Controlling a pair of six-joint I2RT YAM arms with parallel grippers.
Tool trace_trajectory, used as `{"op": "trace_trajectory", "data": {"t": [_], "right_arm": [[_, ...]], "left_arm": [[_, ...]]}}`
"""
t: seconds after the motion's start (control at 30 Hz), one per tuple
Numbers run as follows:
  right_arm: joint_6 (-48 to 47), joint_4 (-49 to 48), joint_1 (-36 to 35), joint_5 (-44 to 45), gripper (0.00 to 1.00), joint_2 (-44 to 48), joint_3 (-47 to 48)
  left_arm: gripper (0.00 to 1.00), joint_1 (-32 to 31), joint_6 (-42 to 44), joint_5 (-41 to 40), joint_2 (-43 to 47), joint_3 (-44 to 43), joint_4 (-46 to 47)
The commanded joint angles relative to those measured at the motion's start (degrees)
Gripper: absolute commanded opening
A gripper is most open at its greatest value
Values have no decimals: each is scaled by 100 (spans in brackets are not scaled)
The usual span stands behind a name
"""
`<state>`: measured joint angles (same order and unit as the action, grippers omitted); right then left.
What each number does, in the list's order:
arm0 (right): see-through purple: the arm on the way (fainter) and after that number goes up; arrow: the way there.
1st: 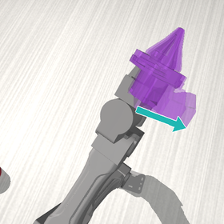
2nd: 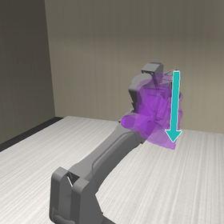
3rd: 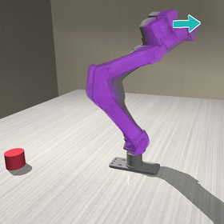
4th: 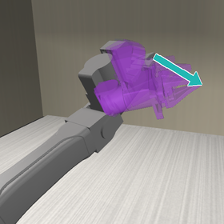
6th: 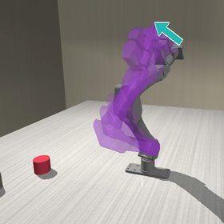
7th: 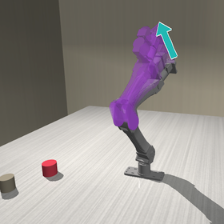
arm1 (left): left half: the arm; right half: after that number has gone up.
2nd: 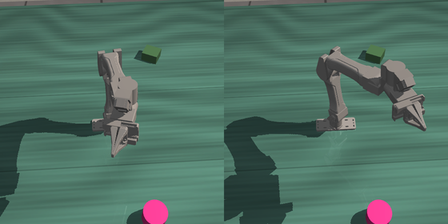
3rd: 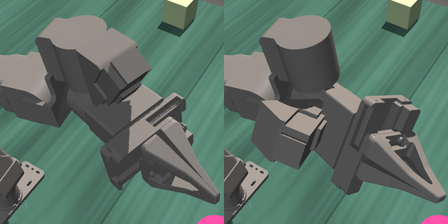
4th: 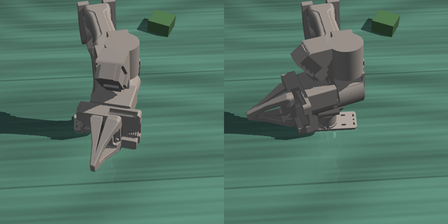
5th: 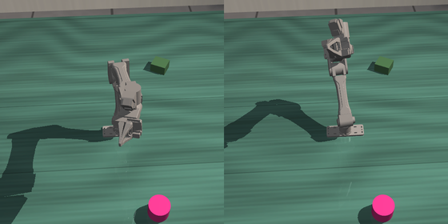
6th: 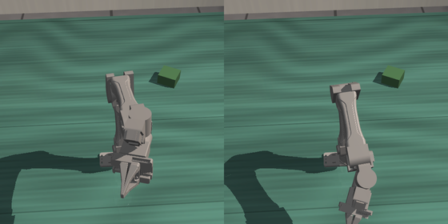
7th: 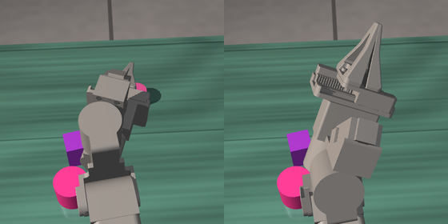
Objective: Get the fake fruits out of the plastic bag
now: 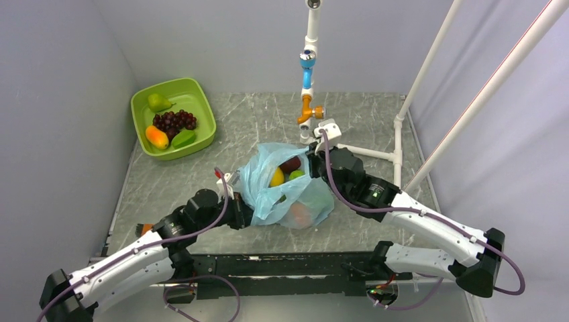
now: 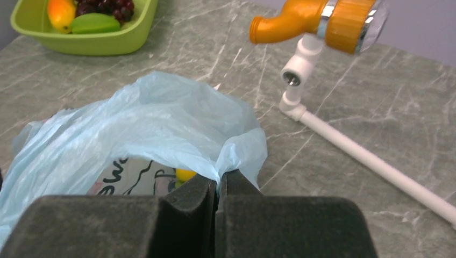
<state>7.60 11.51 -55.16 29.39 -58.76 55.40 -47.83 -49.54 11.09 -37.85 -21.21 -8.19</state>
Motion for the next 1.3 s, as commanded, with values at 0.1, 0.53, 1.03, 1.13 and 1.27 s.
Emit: {"op": "trace_trajectory", "data": {"t": [0.1, 0.53, 1.03, 1.13, 1.27], "right_arm": [[807, 509, 6, -691, 0, 183, -682], [3108, 2561, -158, -1264, 82, 207, 205], [6899, 3583, -1129, -1172, 100, 306, -528], [7346, 3782, -1309, -1002, 100, 519, -796], [7672, 3380, -1560, -1148, 100, 567, -1130]], "left_arm": [[6, -22, -285, 862, -59, 944, 735], [81, -20, 1402, -710, 771, -1991, -3456], [99, -306, 3369, -1893, -1268, -4185, -3405], [99, -509, 3721, -2381, -1953, -4568, -3883], [99, -774, 3823, -2658, -2701, -4655, -4258]]}}
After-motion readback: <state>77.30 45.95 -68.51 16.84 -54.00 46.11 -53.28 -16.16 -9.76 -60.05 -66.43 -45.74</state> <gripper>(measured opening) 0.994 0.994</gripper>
